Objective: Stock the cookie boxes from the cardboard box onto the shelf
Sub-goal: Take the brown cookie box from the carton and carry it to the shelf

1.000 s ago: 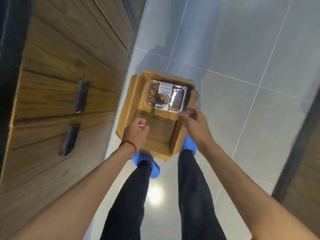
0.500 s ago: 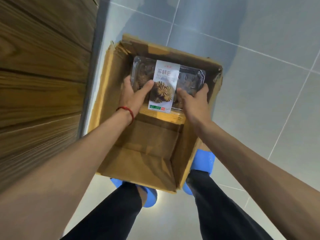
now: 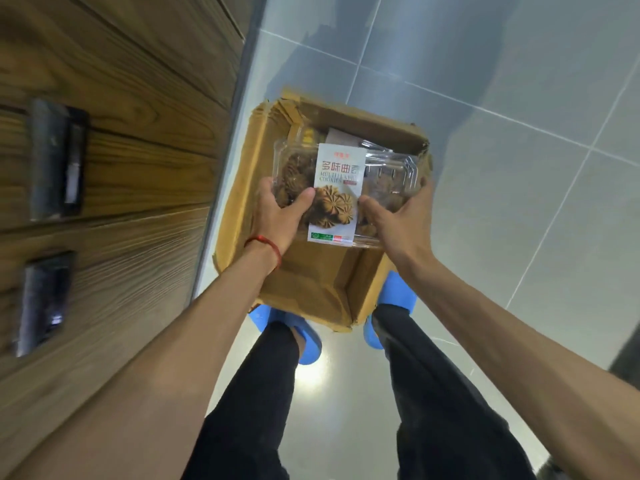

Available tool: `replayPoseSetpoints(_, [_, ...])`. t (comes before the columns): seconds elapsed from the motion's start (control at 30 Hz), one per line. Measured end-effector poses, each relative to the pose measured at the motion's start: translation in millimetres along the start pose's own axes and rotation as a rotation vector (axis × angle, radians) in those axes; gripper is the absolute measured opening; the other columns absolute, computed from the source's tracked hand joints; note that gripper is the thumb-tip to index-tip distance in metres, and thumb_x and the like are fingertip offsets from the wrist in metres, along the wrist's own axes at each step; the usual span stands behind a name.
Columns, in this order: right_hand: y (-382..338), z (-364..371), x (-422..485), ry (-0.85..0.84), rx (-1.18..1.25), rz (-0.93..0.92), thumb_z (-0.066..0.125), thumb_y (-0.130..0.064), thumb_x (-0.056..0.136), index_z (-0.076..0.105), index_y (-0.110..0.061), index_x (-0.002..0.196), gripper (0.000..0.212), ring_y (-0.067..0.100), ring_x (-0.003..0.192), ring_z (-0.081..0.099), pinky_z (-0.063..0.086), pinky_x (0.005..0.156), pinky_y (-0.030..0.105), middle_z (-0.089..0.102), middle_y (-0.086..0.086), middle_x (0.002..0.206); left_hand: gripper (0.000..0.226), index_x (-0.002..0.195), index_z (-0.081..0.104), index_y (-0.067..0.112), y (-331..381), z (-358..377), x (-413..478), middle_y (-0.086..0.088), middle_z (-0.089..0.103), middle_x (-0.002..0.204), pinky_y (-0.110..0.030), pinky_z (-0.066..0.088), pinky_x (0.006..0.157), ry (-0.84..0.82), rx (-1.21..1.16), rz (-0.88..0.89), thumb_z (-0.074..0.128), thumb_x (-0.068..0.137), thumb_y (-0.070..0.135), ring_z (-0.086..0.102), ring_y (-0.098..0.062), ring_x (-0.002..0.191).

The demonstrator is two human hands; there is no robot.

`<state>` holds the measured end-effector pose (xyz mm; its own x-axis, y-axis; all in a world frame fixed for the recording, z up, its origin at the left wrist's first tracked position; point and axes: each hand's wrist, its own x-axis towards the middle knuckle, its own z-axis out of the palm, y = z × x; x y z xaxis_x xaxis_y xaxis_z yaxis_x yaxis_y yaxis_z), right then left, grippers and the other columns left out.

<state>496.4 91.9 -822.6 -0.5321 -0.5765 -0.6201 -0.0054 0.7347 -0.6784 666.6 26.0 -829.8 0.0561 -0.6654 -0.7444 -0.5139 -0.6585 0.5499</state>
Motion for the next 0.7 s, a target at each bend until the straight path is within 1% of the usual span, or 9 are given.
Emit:
replayPoseSetpoints(0.03, [-7.9, -8.6, -15.1, 0.004, -0.002, 0.0, 0.086, -0.035, 0.071, 0.047, -0.045, 0.115, 0.06, 0.012, 0.106, 0.071, 0.061, 0.09, 0.044, 0.069, -0.007, 0.118, 0.067, 0.137, 0.039, 0.015, 5.8, -5.2, -17.2, -0.004, 0.056, 0.13, -0.035, 0.047, 0.101, -0.001, -0.006, 0.001, 0.073, 0.085, 0.038, 0.056, -0.019, 0.118])
replayPoseSetpoints(0.1, [-18.6, -24.3, -44.0, 0.024, -0.008, 0.027, 0.085, -0.053, 0.064, 0.051, -0.034, 0.118, 0.067, 0.019, 0.107, 0.07, 0.06, 0.089, 0.046, 0.068, -0.007, 0.115, 0.064, 0.132, 0.043, 0.015, 13.4, -14.6, -49.7, -0.004, 0.059, 0.127, -0.036, 0.048, 0.101, -0.011, -0.016, -0.005, 0.076, 0.082, 0.038, 0.058, -0.02, 0.116])
replayPoseSetpoints(0.2, [-31.6, -45.9, -88.3, 0.073, -0.073, 0.036, 0.08, -0.064, 0.059, 0.044, -0.034, 0.113, 0.071, 0.027, 0.118, 0.058, 0.056, 0.095, 0.048, 0.049, -0.013, 0.113, 0.068, 0.13, 0.041, 0.019, 21.3, -26.2, -95.8, -0.006, 0.058, 0.129, -0.038, 0.048, 0.103, -0.054, -0.038, -0.033, 0.079, 0.078, 0.04, 0.058, -0.02, 0.117])
replayPoseSetpoints(0.3, [-39.7, -63.9, -130.9, 0.135, -0.083, 0.049, 0.082, -0.06, 0.059, 0.043, -0.025, 0.122, 0.082, 0.028, 0.119, 0.055, 0.057, 0.095, 0.047, 0.045, -0.001, 0.121, 0.076, 0.126, 0.039, 0.023, 22.3, -36.5, -135.9, -0.007, 0.06, 0.127, -0.045, 0.05, 0.1, -0.101, -0.041, -0.025, 0.079, 0.068, 0.05, 0.06, -0.022, 0.115])
replayPoseSetpoints(0.37, [-38.5, -74.5, -158.5, 0.175, -0.063, 0.077, 0.089, -0.047, 0.066, 0.044, -0.016, 0.133, 0.086, 0.026, 0.119, 0.056, 0.057, 0.095, 0.044, 0.046, 0.005, 0.128, 0.081, 0.123, 0.039, 0.024, 22.7, -45.0, -160.2, -0.006, 0.061, 0.125, -0.047, 0.052, 0.098, -0.136, -0.012, -0.007, 0.078, 0.061, 0.057, 0.061, -0.022, 0.113])
replayPoseSetpoints(0.43, [-34.0, -83.4, -190.6, 0.202, -0.004, 0.119, 0.09, -0.037, 0.073, 0.042, -0.016, 0.138, 0.083, 0.022, 0.119, 0.057, 0.058, 0.096, 0.042, 0.046, 0.005, 0.132, 0.074, 0.121, 0.039, 0.023, 25.7, -53.2, -183.2, -0.005, 0.061, 0.124, -0.046, 0.052, 0.097, -0.18, 0.048, 0.039, 0.081, 0.066, 0.049, 0.061, -0.021, 0.112])
replayPoseSetpoints(0.53, [-25.7, -93.7, -244.0, 0.246, 0.127, 0.137, 0.09, -0.033, 0.075, 0.039, -0.023, 0.131, 0.077, 0.013, 0.112, 0.064, 0.06, 0.093, 0.04, 0.056, -0.004, 0.125, 0.062, 0.117, 0.041, 0.019, 29.3, -64.7, -215.8, -0.005, 0.06, 0.122, -0.035, 0.054, 0.094, -0.238, 0.144, 0.137, 0.084, 0.074, 0.027, 0.062, -0.017, 0.108])
replayPoseSetpoints(0.63, [-20.1, -103.6, -301.9, 0.252, 0.247, 0.19, 0.091, -0.031, 0.074, 0.035, -0.021, 0.135, 0.083, 0.005, 0.104, 0.068, 0.061, 0.09, 0.032, 0.06, -0.017, 0.117, 0.06, 0.119, 0.041, 0.013, 30.7, -74.9, -256.2, 0.004, 0.06, 0.11, -0.005, 0.048, 0.069, -0.312, 0.246, 0.231, 0.083, 0.077, 0.017, 0.06, 0.001, 0.09])
replayPoseSetpoints(0.7, [-14.6, -109.0, -333.0, 0.273, 0.311, 0.206, 0.093, -0.031, 0.072, 0.034, -0.019, 0.137, 0.089, 0.008, 0.107, 0.069, 0.06, 0.091, 0.03, 0.062, -0.01, 0.123, 0.063, 0.123, 0.041, 0.013, 31.2, -79.3, -281.1, 0.007, 0.058, 0.108, 0.0, 0.044, 0.061, -0.337, 0.307, 0.269, 0.083, 0.078, 0.022, 0.055, 0.01, 0.087])
